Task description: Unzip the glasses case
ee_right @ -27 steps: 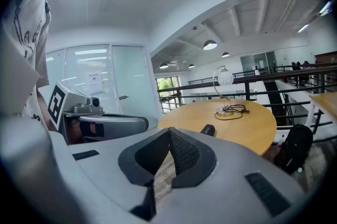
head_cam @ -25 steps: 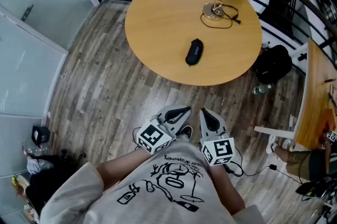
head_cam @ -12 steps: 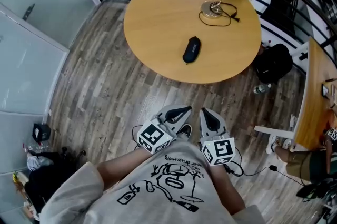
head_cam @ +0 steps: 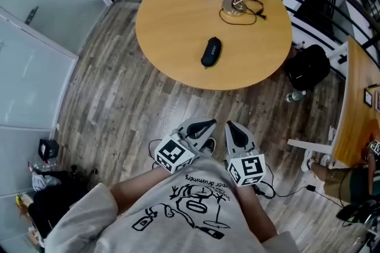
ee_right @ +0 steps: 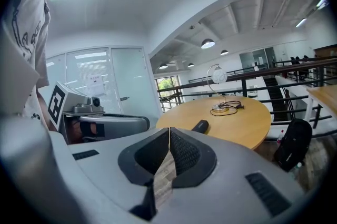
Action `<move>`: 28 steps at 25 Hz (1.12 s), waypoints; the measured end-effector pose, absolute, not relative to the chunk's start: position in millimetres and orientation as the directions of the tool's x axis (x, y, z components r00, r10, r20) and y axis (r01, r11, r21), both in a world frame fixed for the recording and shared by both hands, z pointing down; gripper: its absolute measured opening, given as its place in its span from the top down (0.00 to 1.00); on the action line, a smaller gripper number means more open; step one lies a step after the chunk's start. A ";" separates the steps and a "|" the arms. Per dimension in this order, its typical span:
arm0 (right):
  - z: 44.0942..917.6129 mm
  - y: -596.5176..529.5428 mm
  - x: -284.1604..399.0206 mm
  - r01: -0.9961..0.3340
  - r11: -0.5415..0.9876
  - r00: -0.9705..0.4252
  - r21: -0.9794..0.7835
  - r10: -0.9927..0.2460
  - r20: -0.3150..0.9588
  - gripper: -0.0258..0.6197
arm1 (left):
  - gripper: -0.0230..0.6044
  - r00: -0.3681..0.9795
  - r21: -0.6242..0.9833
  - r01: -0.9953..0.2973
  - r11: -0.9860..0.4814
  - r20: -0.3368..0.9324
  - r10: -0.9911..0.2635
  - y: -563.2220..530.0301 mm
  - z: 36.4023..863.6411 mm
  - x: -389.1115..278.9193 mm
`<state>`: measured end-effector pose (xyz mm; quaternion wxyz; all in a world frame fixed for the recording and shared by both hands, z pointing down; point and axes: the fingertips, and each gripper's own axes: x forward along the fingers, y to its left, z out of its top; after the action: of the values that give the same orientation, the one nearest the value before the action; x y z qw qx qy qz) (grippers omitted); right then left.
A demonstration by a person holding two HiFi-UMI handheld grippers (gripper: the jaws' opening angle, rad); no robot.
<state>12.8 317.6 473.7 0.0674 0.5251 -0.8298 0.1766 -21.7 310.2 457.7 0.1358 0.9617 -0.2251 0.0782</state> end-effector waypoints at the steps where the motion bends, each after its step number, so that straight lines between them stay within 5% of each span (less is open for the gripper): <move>1: 473.9 316.8 12.5 -0.893 0.390 -0.444 -0.227 -0.845 0.296 0.92 | 0.95 0.885 0.224 -0.457 -0.861 0.214 -0.415 310.0 457.3 -21.8; 28: 479.9 114.7 25.1 -0.899 0.386 -0.436 -0.206 -0.831 0.346 0.92 | 0.95 0.889 0.279 -0.450 -0.849 0.236 -0.393 106.6 464.6 -9.8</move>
<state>25.1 114.7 479.9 0.0935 0.5227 -0.8273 0.1833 -9.8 106.6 464.6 0.1652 0.9576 -0.2201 0.0854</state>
